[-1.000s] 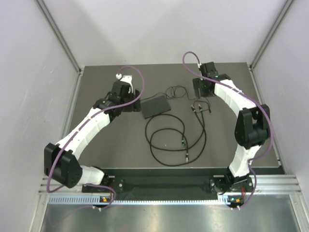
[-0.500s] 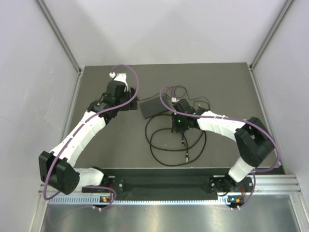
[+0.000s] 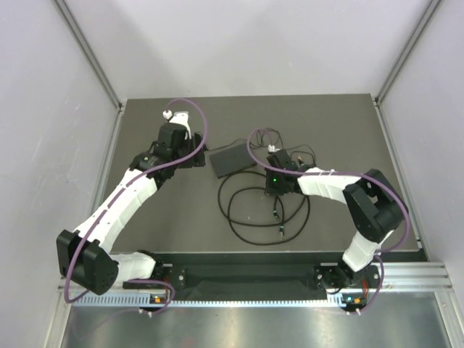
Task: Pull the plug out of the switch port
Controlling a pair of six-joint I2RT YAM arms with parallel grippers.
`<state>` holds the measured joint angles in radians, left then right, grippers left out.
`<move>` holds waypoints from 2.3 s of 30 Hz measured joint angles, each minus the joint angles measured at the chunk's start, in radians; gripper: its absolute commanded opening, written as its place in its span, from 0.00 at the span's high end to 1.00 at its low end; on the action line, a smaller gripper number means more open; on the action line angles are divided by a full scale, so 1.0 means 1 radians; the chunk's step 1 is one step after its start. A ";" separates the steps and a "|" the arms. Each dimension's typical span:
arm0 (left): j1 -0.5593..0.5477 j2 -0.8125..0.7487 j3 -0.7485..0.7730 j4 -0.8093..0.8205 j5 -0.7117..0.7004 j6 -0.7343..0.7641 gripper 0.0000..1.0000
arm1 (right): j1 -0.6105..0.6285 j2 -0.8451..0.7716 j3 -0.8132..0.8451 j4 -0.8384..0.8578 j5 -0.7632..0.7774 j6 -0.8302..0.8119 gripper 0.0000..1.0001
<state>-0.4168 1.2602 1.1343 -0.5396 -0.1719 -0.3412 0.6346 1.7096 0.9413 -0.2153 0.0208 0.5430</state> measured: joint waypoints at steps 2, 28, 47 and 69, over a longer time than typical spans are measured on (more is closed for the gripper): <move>0.003 0.000 0.000 0.000 0.003 0.001 0.25 | -0.023 -0.014 -0.022 0.021 -0.006 0.000 0.99; 0.173 0.211 0.004 -0.014 0.080 -0.130 0.27 | -0.370 -0.010 0.246 -0.168 0.145 -0.203 0.76; 0.177 0.610 0.094 0.102 0.122 -0.349 0.56 | -0.230 0.434 0.708 -0.198 -0.151 -0.157 0.86; 0.163 0.750 0.260 0.148 0.168 -0.341 0.56 | -0.147 0.438 0.602 -0.091 -0.187 -0.108 0.85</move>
<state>-0.2535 2.0102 1.3941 -0.3920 -0.0040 -0.6819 0.4873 2.1475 1.5429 -0.3065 -0.1661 0.4347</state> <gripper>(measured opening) 0.438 0.139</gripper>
